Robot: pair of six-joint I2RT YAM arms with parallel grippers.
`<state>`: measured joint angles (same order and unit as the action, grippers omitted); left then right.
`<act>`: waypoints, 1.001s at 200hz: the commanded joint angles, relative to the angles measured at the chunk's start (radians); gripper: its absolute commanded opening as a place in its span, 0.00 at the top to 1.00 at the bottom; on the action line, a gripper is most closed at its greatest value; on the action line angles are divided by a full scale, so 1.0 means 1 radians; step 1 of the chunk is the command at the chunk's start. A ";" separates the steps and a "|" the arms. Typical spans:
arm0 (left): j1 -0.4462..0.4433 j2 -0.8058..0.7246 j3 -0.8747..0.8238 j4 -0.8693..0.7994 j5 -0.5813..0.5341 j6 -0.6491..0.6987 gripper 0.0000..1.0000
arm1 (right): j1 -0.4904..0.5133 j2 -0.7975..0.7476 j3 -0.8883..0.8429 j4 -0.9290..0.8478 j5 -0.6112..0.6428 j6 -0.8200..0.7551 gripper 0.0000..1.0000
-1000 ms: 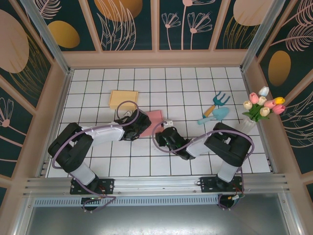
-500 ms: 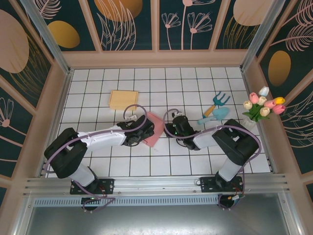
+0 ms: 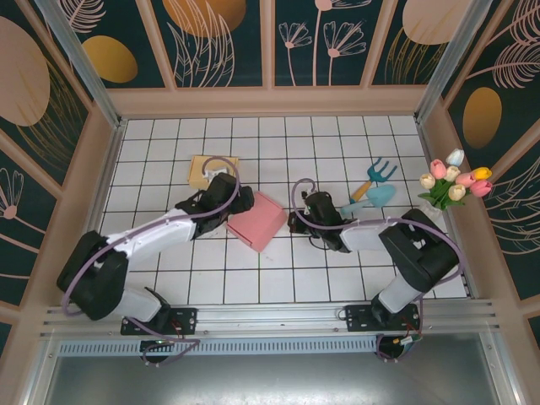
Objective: Fold the paper box
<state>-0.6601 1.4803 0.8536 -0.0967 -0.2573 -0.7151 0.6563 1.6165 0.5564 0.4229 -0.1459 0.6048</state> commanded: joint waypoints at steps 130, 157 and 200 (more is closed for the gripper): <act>-0.050 0.319 0.095 0.315 0.469 0.141 0.18 | -0.048 0.258 0.177 0.042 -0.201 -0.004 1.00; -0.110 0.352 0.113 0.351 0.551 0.107 0.19 | -0.048 0.252 0.171 0.102 -0.232 0.017 1.00; -0.106 0.316 0.154 0.266 0.414 0.069 0.17 | -0.046 0.172 0.155 0.059 -0.210 -0.025 1.00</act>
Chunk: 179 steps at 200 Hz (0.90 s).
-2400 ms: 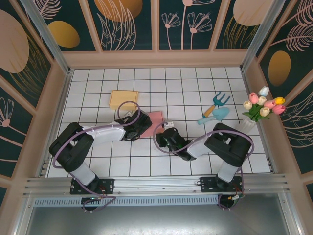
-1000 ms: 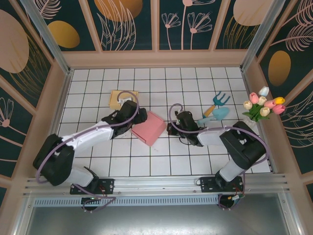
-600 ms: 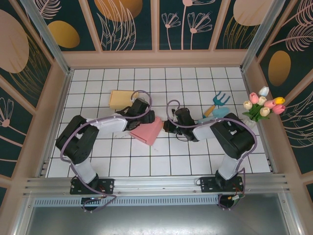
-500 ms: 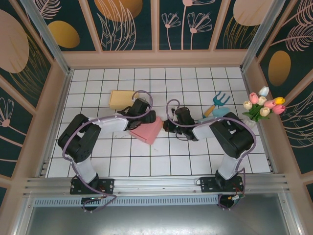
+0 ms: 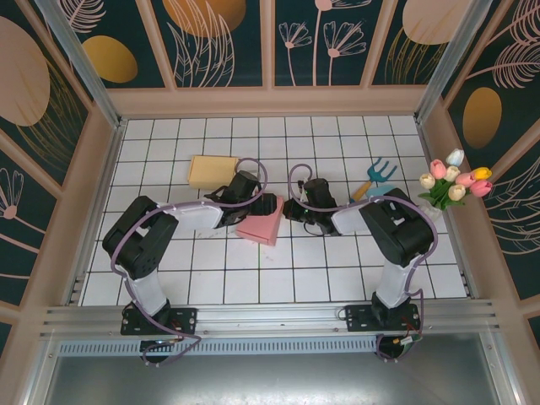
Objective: Fold the paper box
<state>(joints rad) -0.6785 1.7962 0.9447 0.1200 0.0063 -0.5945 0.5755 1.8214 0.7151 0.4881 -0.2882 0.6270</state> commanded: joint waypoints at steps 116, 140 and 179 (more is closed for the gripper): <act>-0.010 -0.357 -0.278 -0.017 -0.115 -0.176 0.12 | 0.173 -0.431 -0.294 -0.109 0.104 0.140 1.00; -0.010 -0.360 -0.328 0.024 -0.078 -0.187 0.13 | 0.252 -0.444 -0.330 -0.051 0.153 0.199 1.00; -0.012 -0.368 -0.355 0.070 -0.023 -0.202 0.13 | 0.312 -0.411 -0.343 -0.004 0.202 0.238 1.00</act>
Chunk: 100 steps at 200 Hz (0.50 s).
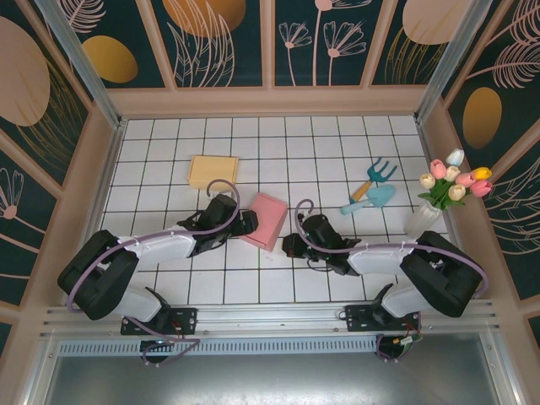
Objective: Fold the paper box
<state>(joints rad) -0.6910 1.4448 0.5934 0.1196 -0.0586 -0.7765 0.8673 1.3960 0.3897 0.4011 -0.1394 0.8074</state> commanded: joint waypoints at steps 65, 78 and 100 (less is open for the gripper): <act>-0.007 0.011 -0.029 0.125 0.084 -0.051 0.14 | 0.073 0.131 0.010 0.173 0.026 0.085 1.00; -0.021 0.012 -0.031 0.134 0.087 -0.060 0.14 | 0.082 0.145 0.017 0.182 0.027 0.088 1.00; -0.057 0.028 -0.030 0.152 0.084 -0.079 0.14 | 0.090 0.166 0.035 0.198 0.029 0.092 1.00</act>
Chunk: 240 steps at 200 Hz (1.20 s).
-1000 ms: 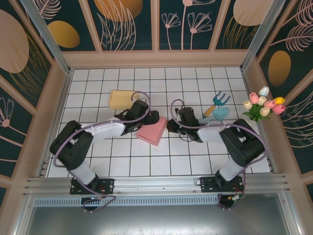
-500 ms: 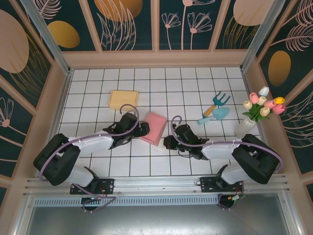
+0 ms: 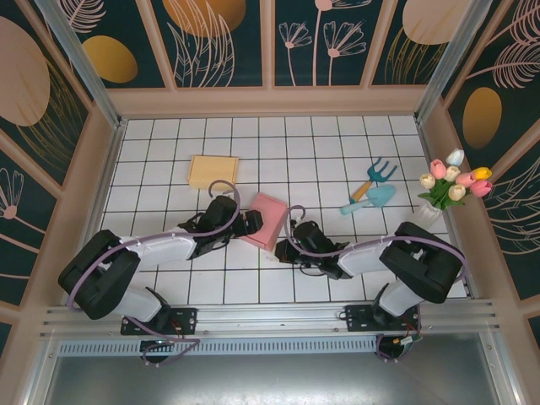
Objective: Fold the paper box
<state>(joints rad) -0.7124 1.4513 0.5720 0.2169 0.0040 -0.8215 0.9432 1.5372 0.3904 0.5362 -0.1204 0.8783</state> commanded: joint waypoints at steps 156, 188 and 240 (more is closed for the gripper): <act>0.021 -0.042 0.021 -0.042 -0.207 -0.157 0.12 | 0.086 -0.121 0.015 -0.052 0.323 -0.073 0.90; 0.022 -0.184 -0.067 -0.055 -0.272 -0.194 0.12 | 0.074 -0.316 0.013 -0.223 0.434 -0.235 0.59; -0.063 -0.356 -0.203 -0.032 -0.218 -0.350 0.15 | -0.168 -0.271 0.223 -0.395 0.250 -0.541 0.45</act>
<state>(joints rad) -0.7189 1.1297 0.3996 0.2020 -0.2184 -1.0672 0.8661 1.2152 0.5217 0.2462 0.2066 0.5205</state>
